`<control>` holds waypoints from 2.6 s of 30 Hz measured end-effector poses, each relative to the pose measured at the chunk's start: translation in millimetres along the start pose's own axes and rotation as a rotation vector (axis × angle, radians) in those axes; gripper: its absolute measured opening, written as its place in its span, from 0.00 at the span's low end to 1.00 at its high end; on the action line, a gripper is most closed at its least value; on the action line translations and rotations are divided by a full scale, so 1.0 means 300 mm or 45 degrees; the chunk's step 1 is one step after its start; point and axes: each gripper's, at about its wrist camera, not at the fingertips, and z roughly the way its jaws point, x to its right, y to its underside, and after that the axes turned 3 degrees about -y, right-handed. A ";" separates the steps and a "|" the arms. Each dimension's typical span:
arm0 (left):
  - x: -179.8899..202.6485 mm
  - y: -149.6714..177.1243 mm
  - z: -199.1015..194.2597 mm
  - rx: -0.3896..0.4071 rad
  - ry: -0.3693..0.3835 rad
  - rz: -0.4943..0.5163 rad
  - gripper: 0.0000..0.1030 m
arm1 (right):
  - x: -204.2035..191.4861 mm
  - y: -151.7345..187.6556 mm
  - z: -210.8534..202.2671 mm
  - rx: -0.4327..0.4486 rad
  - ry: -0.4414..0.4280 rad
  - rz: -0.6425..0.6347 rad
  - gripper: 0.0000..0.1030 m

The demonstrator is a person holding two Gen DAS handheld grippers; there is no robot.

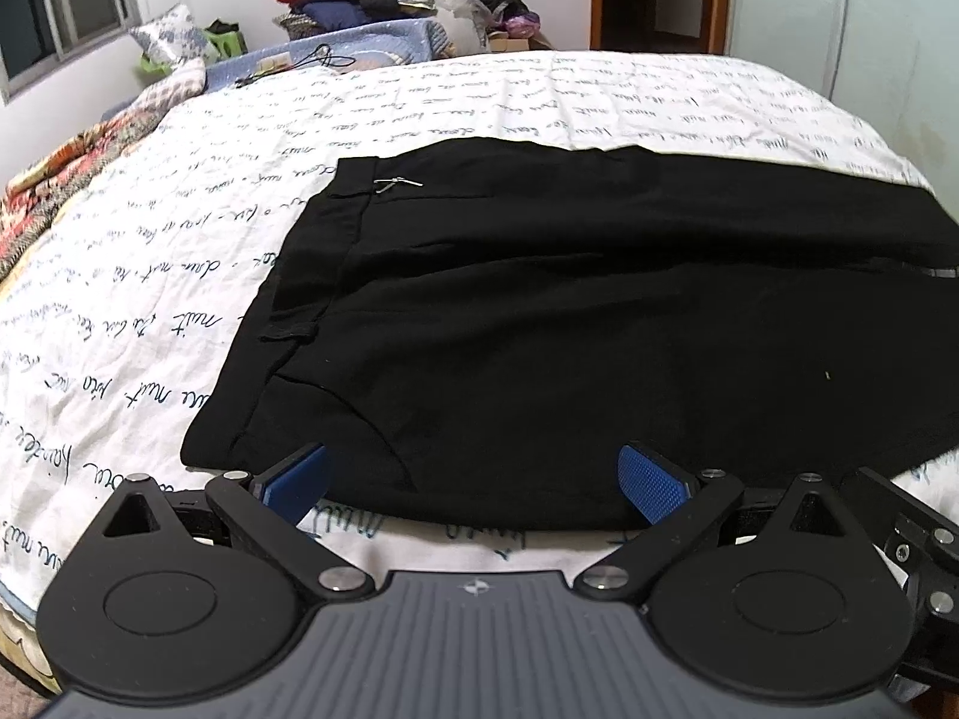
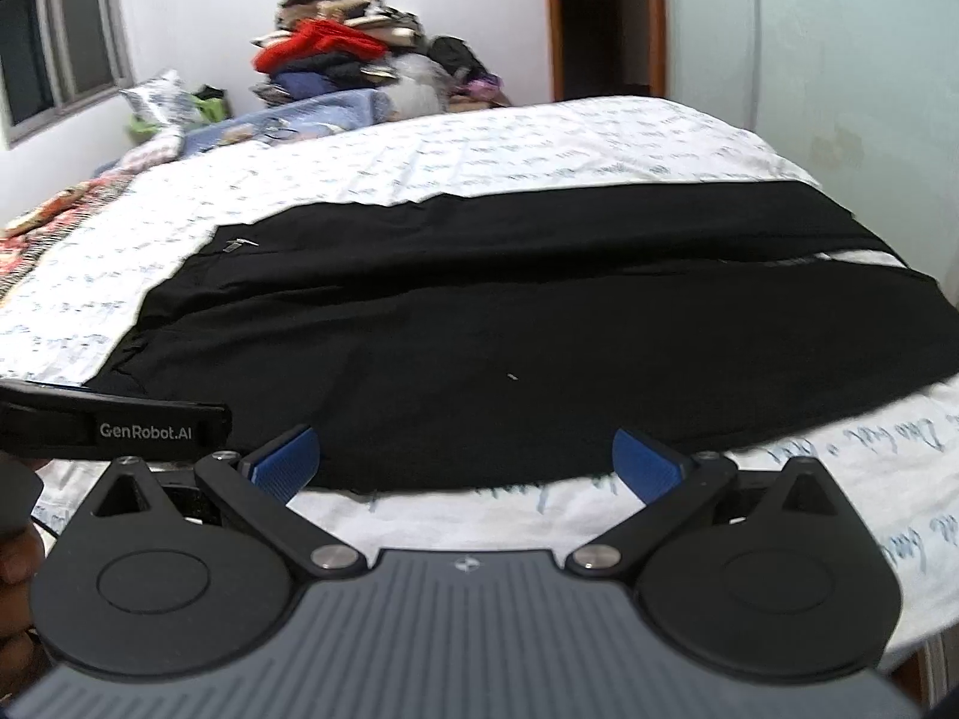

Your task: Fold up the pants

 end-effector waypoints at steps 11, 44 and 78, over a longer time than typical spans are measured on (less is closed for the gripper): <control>-0.056 -0.110 0.083 0.090 -0.064 0.103 1.00 | -0.021 -0.066 0.076 0.129 -0.104 -0.281 1.00; -0.375 -0.672 0.810 0.122 0.193 0.283 0.99 | 0.277 -0.716 0.889 -0.219 -0.428 -0.681 1.00; -0.306 -0.710 0.767 0.198 0.164 0.351 0.10 | 0.152 -0.737 0.920 0.017 -0.128 -0.982 0.04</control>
